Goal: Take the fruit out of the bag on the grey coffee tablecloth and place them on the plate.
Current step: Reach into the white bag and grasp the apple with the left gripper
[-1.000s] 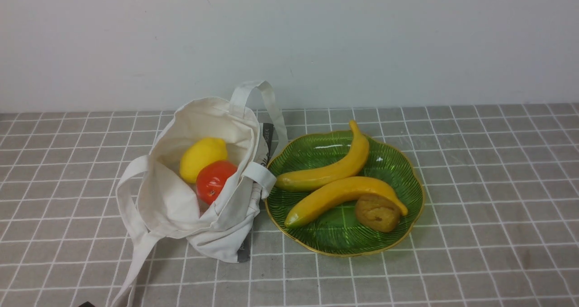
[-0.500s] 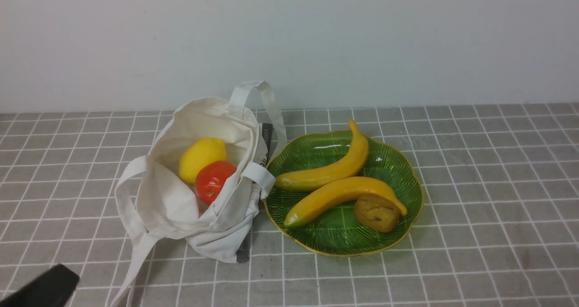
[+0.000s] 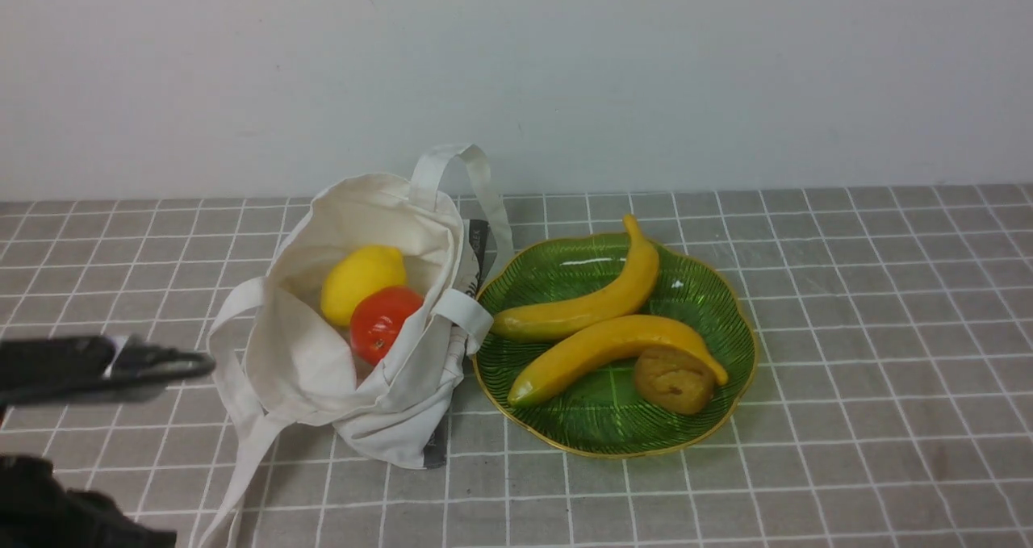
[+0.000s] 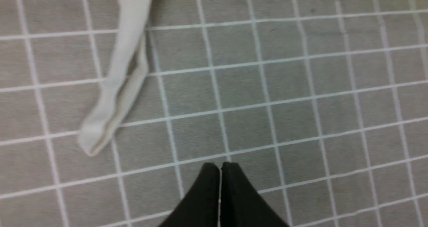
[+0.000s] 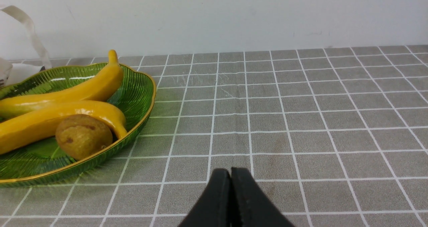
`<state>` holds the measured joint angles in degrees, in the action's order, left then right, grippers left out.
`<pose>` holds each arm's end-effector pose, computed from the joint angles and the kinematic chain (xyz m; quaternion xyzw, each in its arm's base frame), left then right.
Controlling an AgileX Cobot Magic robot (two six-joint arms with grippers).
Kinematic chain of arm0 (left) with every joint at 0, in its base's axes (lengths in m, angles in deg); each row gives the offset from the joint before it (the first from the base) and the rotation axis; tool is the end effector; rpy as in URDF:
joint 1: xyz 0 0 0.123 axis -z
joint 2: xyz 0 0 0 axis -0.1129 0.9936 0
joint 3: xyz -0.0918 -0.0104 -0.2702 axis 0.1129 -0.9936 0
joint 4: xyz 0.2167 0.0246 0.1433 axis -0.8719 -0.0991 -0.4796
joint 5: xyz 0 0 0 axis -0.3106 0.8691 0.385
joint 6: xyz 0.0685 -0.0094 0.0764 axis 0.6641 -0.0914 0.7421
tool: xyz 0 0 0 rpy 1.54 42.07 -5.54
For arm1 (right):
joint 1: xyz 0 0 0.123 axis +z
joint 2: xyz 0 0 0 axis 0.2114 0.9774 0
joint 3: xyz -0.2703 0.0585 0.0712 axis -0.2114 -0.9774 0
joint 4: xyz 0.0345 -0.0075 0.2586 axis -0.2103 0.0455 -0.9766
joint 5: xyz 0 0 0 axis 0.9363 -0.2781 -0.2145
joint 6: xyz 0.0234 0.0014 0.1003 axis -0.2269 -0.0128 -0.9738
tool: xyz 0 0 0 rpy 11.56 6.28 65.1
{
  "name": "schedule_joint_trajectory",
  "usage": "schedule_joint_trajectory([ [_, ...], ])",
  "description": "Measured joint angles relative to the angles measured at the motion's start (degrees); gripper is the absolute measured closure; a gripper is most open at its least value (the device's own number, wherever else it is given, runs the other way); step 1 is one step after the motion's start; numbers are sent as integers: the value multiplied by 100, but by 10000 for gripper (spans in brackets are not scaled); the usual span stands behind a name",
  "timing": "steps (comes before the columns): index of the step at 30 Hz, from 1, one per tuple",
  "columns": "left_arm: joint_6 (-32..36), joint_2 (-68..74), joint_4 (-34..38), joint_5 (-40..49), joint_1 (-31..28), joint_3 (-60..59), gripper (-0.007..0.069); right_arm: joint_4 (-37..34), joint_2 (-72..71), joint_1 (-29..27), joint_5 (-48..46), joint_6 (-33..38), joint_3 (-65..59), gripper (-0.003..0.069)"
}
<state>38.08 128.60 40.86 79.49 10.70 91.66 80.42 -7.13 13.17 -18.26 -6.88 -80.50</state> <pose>0.1478 -0.0332 0.2563 0.0305 0.9697 -0.1200 0.2104 0.0727 0.0048 0.1686 -0.0003 0.8061 0.0312 0.5909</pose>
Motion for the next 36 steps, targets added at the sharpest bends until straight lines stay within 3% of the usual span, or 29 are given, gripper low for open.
schedule_joint_trajectory([
  [4, 209, 1010, -57, -191, 0, 622, 627, 0, 0, 0, 0, 0, 0, 673],
  [8, 527, 2040, 404, -291, 0, 1039, 575, 0, 0, 0, 0, 0, 0, 673],
  [19, 921, 4136, 960, -797, 0, 2705, 258, 0, 0, 0, 0, 0, 0, 673],
  [24, 1736, 4831, 1576, -956, 0, 3203, 85, 0, 0, 0, 0, 0, 0, 673],
  [27, 2100, 5135, 1953, -1170, 0, 3366, 27, 0, 0, 0, 0, 0, 0, 673],
  [36, 3015, 6010, 3242, -1694, 0, 3503, -12, 0, 0, 0, 0, 0, 0, 673],
])
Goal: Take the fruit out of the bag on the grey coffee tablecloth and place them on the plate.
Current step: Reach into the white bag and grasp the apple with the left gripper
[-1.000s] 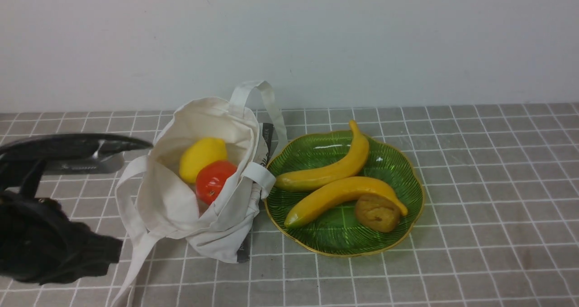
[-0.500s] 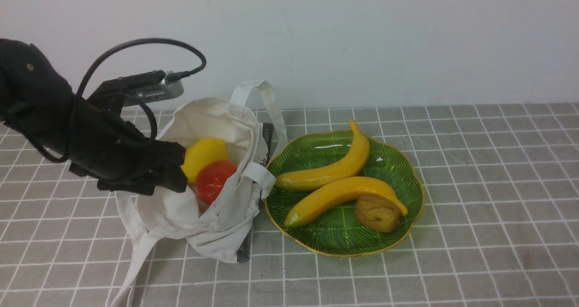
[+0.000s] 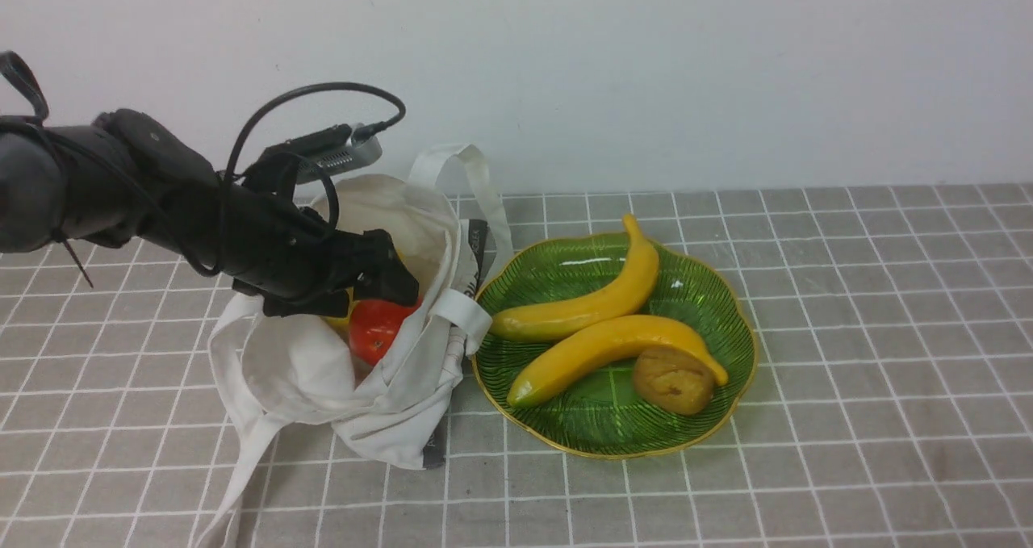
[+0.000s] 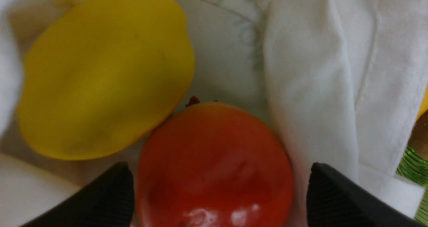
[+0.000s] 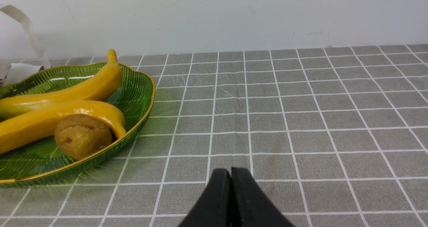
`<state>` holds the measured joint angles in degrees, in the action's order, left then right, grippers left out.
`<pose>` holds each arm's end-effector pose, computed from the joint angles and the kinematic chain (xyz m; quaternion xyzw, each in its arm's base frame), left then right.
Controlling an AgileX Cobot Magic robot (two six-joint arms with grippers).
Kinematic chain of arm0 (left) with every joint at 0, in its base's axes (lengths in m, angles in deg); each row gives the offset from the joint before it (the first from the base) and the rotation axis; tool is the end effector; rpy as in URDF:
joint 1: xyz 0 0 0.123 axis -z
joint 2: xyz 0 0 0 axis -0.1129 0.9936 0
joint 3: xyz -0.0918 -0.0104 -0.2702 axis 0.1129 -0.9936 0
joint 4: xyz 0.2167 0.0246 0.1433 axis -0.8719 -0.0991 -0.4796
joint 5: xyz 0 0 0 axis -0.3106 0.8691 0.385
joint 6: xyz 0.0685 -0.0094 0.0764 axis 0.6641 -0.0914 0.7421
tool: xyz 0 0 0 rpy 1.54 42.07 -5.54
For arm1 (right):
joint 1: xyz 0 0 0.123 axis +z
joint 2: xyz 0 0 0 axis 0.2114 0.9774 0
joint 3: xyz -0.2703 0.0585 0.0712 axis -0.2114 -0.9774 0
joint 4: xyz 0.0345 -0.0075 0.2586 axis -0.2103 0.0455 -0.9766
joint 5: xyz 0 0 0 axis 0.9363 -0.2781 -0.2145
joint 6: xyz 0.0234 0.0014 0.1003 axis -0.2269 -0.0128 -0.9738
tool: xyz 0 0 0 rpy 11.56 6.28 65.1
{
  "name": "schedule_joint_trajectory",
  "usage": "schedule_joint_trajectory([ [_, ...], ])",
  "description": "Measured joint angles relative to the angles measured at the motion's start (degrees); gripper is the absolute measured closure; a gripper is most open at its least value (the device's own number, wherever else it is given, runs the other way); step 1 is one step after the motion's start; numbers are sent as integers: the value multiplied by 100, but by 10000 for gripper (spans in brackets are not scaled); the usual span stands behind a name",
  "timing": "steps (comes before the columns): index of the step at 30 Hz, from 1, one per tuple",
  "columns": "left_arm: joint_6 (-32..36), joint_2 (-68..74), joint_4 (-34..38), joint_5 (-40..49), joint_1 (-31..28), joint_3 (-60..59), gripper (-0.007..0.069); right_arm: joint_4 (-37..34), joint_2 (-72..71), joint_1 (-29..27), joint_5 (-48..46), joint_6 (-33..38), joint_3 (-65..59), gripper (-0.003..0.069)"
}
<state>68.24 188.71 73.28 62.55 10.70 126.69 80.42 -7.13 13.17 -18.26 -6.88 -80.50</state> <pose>0.3970 -0.0785 0.1697 0.0532 0.9435 -0.2551 0.2046 0.0727 0.0048 0.1686 -0.0003 0.8061 0.0312 0.5909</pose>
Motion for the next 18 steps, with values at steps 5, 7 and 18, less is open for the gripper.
schedule_joint_trajectory([
  [5, 461, 330, 553, 62, 0, 12, 4, 0, 0, 0, 0, 0, 0, 673],
  [7, 522, 406, 644, 96, 0, 49, 17, 0, 0, 0, 0, 0, 0, 673],
  [18, 297, 435, 400, 168, -30, 122, 48, 0, 0, 0, 0, 0, 0, 673],
])
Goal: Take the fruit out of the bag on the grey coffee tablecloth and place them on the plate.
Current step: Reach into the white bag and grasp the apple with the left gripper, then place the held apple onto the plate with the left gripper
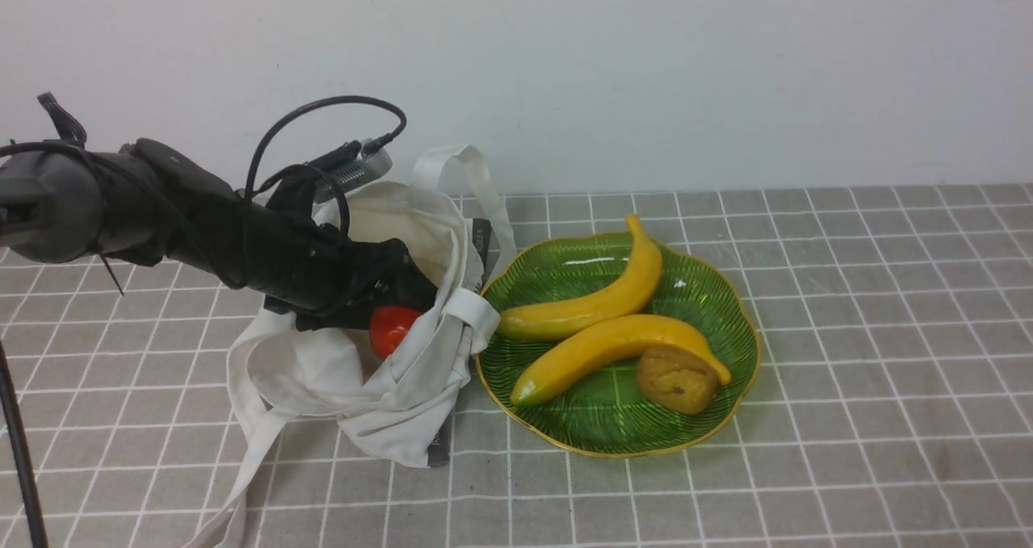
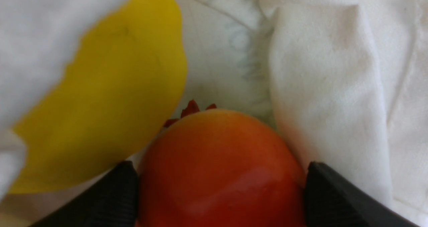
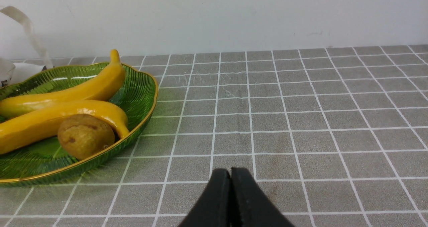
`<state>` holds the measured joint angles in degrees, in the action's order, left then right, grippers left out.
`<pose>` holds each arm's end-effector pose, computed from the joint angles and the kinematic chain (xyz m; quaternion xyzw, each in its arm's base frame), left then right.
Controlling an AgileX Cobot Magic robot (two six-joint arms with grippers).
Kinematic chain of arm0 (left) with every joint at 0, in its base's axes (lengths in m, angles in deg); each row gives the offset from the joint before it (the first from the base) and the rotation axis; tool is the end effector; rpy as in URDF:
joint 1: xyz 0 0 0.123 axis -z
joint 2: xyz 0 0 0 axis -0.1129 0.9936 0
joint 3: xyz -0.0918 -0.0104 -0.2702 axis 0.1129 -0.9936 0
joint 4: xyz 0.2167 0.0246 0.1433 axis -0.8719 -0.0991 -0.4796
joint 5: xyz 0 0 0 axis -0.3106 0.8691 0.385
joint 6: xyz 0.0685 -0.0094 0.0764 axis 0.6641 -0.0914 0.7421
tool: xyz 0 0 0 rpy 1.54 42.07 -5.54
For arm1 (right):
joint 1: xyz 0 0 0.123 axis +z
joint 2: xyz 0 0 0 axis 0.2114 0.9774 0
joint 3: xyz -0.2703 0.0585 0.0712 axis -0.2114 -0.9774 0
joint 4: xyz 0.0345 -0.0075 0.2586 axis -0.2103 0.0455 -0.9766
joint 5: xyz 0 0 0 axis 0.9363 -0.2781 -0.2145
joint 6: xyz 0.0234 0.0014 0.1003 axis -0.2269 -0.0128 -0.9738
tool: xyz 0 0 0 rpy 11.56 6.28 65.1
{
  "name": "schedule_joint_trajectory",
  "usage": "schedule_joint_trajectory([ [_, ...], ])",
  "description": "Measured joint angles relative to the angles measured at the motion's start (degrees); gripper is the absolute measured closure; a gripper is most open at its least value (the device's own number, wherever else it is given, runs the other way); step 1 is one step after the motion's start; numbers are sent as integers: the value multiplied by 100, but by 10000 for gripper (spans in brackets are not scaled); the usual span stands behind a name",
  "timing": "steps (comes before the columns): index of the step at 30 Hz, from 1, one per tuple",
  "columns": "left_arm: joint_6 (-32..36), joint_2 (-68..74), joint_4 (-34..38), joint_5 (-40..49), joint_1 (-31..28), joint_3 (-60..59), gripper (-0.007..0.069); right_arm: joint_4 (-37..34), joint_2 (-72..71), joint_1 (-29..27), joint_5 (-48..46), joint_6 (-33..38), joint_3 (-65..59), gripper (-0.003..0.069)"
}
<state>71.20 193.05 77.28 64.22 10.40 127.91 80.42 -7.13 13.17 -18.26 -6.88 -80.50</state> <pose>0.4039 -0.0816 0.1475 0.0482 0.9418 -0.2799 0.1799 0.0727 0.0048 0.1686 -0.0003 0.8061 0.0312 0.5909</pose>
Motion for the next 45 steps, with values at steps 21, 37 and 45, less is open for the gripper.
schedule_joint_trajectory([
  [21, -2273, -2828, -3648, 530, 56, 458, 53, 0, 0, 0, 0, 0, 0, 673],
  [37, -2363, -1273, -2701, -243, 2956, 528, 53, 0, 0, 0, 0, 0, 0, 673],
  [45, -2338, -560, -2702, -1235, 3283, 528, 55, 0, 0, 0, 0, 0, 0, 673],
])
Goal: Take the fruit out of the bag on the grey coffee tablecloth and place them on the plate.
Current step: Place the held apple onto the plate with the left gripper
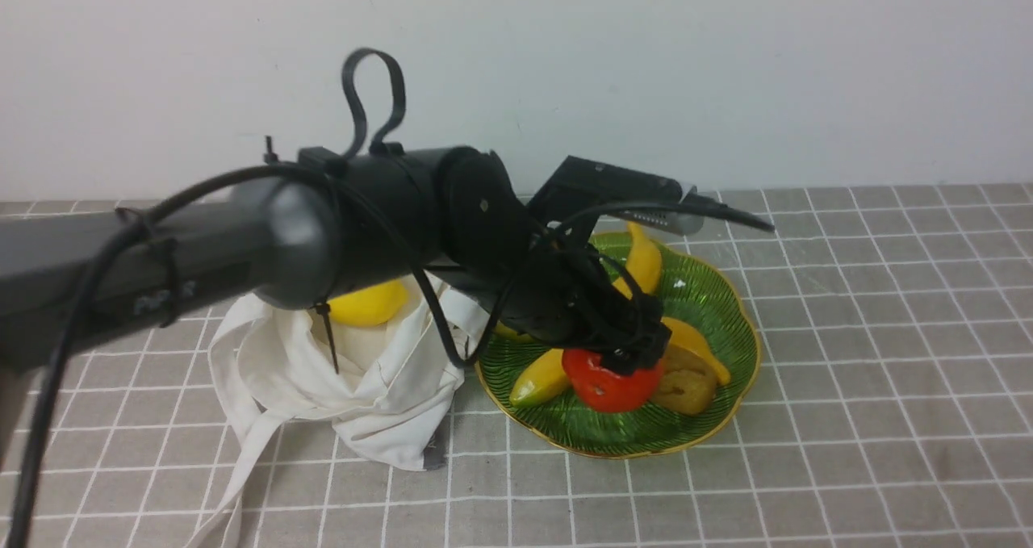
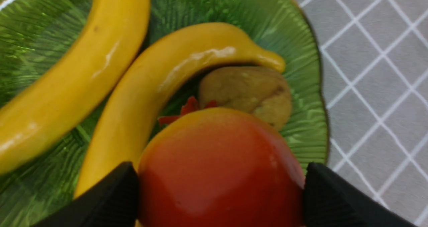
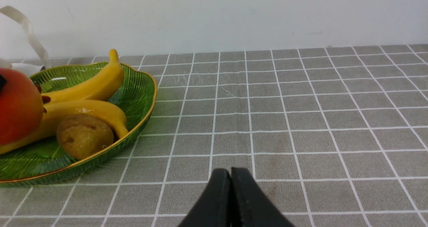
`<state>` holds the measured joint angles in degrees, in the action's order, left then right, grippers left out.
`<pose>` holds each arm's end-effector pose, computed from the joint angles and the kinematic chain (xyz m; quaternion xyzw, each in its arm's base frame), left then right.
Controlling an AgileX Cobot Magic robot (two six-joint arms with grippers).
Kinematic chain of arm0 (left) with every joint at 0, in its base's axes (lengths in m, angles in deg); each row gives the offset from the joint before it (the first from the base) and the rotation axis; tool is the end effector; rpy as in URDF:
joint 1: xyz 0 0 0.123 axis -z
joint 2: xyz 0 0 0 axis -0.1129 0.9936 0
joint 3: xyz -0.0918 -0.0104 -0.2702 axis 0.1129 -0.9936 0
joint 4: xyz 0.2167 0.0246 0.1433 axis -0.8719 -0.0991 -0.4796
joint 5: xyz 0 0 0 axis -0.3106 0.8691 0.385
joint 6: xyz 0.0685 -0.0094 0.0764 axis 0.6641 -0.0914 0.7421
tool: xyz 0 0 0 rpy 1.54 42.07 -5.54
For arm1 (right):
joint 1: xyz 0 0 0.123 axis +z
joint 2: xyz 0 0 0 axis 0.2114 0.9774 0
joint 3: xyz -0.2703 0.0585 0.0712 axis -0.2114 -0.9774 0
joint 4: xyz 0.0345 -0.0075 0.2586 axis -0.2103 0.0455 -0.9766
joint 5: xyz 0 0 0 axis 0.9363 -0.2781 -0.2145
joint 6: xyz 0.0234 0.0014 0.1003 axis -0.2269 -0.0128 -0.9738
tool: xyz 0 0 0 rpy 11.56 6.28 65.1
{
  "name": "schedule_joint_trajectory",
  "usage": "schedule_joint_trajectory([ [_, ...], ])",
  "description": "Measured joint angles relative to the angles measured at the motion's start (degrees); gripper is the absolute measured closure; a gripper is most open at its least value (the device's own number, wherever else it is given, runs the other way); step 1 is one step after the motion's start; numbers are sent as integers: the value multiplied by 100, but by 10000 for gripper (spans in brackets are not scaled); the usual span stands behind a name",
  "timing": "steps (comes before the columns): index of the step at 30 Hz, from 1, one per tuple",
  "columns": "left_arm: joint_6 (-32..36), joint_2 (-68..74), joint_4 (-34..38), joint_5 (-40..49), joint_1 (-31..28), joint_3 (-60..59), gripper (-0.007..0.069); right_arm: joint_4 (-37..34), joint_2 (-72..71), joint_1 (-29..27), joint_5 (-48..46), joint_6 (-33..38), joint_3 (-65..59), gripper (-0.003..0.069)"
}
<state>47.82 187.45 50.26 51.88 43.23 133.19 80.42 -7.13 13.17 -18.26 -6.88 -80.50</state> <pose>0.3327 -0.2746 0.2050 0.2743 0.9033 -0.2071 0.2566 0.0727 0.0048 0.1686 -0.0003 0.8061 0.0312 0.5909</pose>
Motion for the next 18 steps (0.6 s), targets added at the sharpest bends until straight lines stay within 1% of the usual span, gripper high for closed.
schedule_joint_trajectory([
  [3, 12, 84, -6, -36, 0, 0, 48, 0, 0, 0, 0, 0, 0, 673],
  [6, 12, 84, -23, -129, 0, 0, 4, 0, 0, 0, 0, 0, 0, 673],
  [10, 12, 84, -264, -181, -49, 0, -44, 0, 0, 0, 0, 0, 0, 673],
  [15, 12, 84, -385, -121, -228, 24, -50, 0, 0, 0, 0, 0, 0, 673],
  [18, 12, 64, -438, 216, -332, 203, -29, 0, 0, 0, 0, 0, 0, 673],
])
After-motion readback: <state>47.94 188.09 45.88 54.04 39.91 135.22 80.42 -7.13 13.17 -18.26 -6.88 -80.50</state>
